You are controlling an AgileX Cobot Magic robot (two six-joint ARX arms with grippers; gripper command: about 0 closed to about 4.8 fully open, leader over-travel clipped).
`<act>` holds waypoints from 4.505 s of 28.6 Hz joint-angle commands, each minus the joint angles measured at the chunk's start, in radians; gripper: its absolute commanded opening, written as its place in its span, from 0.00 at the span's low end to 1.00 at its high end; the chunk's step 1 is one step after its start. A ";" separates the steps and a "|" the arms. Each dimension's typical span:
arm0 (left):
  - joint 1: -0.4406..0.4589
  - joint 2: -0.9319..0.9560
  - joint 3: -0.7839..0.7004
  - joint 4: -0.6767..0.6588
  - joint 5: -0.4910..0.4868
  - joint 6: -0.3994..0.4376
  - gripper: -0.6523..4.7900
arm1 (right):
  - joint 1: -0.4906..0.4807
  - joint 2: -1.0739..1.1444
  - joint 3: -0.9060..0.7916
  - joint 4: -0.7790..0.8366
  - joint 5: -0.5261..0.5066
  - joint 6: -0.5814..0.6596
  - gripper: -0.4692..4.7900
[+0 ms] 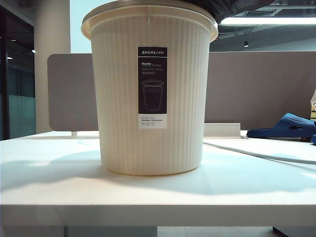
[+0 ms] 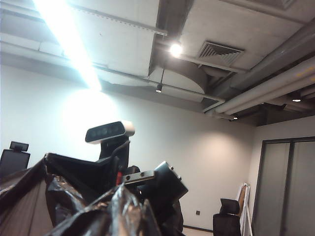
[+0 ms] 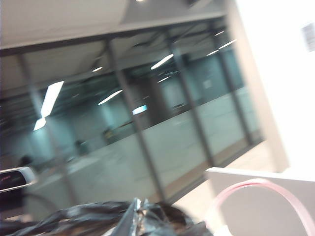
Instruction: Open the ring lid of the trash can, pull out the black garbage bag inside, and place it on the table.
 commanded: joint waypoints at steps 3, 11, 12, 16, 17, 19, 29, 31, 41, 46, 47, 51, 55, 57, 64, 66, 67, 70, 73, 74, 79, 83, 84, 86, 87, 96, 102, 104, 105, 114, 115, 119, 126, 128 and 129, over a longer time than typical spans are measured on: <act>-0.021 -0.005 0.006 0.063 0.005 0.004 0.11 | -0.020 -0.006 0.006 0.071 0.013 0.048 0.08; -0.043 -0.005 0.006 0.064 0.055 0.003 0.11 | -0.058 -0.006 0.006 0.096 0.018 0.068 0.08; -0.043 -0.005 0.006 0.064 0.060 0.003 0.11 | -0.060 -0.005 0.006 0.096 0.021 0.068 0.08; -0.043 -0.005 0.006 0.063 0.060 0.003 0.11 | -0.101 -0.005 0.006 0.099 0.021 0.071 0.08; -0.043 -0.005 0.006 0.063 0.055 0.003 0.11 | -0.101 -0.005 0.006 0.098 0.021 0.071 0.08; -0.043 -0.002 0.005 0.061 0.051 0.003 0.19 | -0.101 -0.005 0.006 0.097 0.021 0.071 0.08; -0.043 0.000 0.005 0.049 0.051 0.003 0.30 | -0.101 -0.005 0.006 0.100 0.022 0.071 0.08; -0.043 0.000 0.005 0.049 0.051 0.003 0.31 | -0.101 -0.005 0.006 0.099 0.023 0.071 0.08; -0.042 0.000 0.005 0.040 0.069 0.003 0.40 | -0.102 -0.005 0.006 0.099 0.023 0.071 0.08; -0.041 -0.001 0.005 0.040 0.101 0.003 0.41 | -0.106 -0.004 0.006 0.097 0.021 0.070 0.08; -0.041 -0.001 0.005 0.040 0.107 0.003 0.42 | -0.106 -0.004 0.006 0.097 0.021 0.070 0.08; -0.040 -0.001 0.005 0.041 0.124 0.003 0.47 | -0.113 -0.003 0.006 0.095 0.022 0.067 0.08; -0.040 -0.001 0.005 0.040 0.143 0.003 0.47 | -0.134 -0.004 0.006 0.096 0.022 0.067 0.08; -0.040 -0.001 0.005 0.041 0.154 0.003 0.48 | -0.140 -0.003 0.006 0.095 0.022 0.067 0.08; -0.030 -0.001 0.005 0.041 0.191 0.003 0.64 | -0.166 -0.003 0.006 0.092 0.021 0.067 0.08; -0.019 -0.001 0.005 0.040 0.208 0.003 0.64 | -0.166 -0.003 0.006 0.092 0.021 0.067 0.08; -0.014 -0.001 0.005 0.037 0.215 0.003 0.64 | -0.166 -0.003 0.006 0.092 0.021 0.067 0.08; 0.013 -0.001 0.005 0.034 0.231 -0.001 0.64 | -0.173 -0.003 0.006 0.093 0.021 0.066 0.08; 0.039 -0.001 0.006 0.034 0.249 -0.018 0.64 | -0.196 -0.004 0.006 0.097 0.024 0.068 0.08; 0.047 -0.001 0.005 0.033 0.252 -0.024 0.64 | -0.203 -0.004 0.006 0.100 0.024 0.071 0.08; 0.066 -0.001 0.005 0.033 0.277 -0.027 0.64 | -0.237 -0.004 0.006 0.100 0.026 0.071 0.08; 0.066 -0.001 0.005 0.033 0.277 -0.027 0.64 | -0.255 -0.004 0.006 0.099 0.025 0.071 0.08; 0.066 -0.001 0.005 0.033 0.278 -0.027 0.64 | -0.258 -0.003 0.006 0.099 0.025 0.071 0.08; 0.066 -0.001 0.005 0.033 0.281 -0.026 0.64 | -0.259 -0.003 0.006 0.099 0.025 0.071 0.08; 0.066 -0.001 0.005 0.032 0.285 -0.026 0.64 | -0.259 -0.003 0.006 0.099 0.025 0.071 0.08; 0.066 -0.001 0.005 0.024 0.304 -0.023 0.64 | -0.258 0.010 0.005 0.090 0.021 0.069 0.08; 0.073 -0.001 0.005 -0.002 0.339 -0.022 0.64 | -0.258 0.014 0.005 -0.002 0.023 -0.037 0.08; 0.076 -0.001 0.005 -0.014 0.340 -0.020 0.64 | -0.255 0.014 0.005 -0.050 0.026 -0.095 0.08; 0.076 -0.001 0.005 -0.019 0.341 -0.019 0.64 | -0.255 0.014 0.005 -0.071 0.026 -0.120 0.08; 0.076 -0.001 0.003 -0.038 0.388 -0.018 0.63 | -0.249 0.014 0.005 -0.187 0.073 -0.268 0.08; 0.076 -0.001 0.003 -0.043 0.393 -0.015 0.63 | -0.249 0.014 0.005 -0.195 0.081 -0.280 0.08; 0.076 -0.001 0.003 -0.075 0.411 0.005 0.63 | -0.247 0.014 0.005 -0.225 0.095 -0.333 0.08; 0.076 -0.001 0.003 -0.196 0.426 0.100 0.63 | -0.172 0.013 0.005 -0.407 0.190 -0.575 0.08; 0.076 -0.001 0.003 -0.258 0.426 0.146 0.63 | -0.142 0.013 0.005 -0.449 0.219 -0.635 0.08; 0.076 -0.001 0.003 -0.286 0.425 0.167 0.63 | -0.123 0.013 0.005 -0.473 0.237 -0.670 0.08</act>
